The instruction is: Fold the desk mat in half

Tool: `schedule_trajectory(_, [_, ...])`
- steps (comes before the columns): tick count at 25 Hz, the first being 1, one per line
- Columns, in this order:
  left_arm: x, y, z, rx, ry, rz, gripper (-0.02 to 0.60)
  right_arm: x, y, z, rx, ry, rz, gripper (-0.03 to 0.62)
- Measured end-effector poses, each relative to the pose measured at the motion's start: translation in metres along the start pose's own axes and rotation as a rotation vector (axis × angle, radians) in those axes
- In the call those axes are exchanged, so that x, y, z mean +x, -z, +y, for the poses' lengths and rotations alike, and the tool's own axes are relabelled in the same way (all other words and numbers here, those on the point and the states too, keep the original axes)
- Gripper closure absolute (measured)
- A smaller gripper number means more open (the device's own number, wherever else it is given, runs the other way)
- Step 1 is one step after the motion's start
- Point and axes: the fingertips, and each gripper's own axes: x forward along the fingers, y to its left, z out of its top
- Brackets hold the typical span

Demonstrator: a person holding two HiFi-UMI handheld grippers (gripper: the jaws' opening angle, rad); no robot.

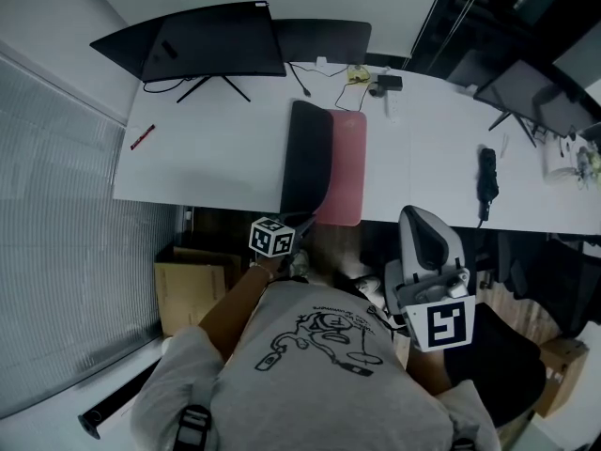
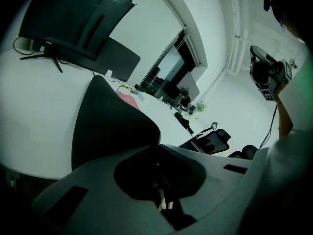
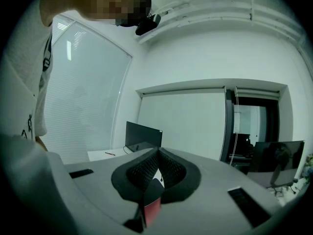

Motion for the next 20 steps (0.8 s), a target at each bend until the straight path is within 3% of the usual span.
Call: schedule_trajectory(20, [0.028,0.002,-0.022,0.016,0.018,0.029,0.549,-0.017,0.003,-0.026,-0.001,0.023,0.0,0.588])
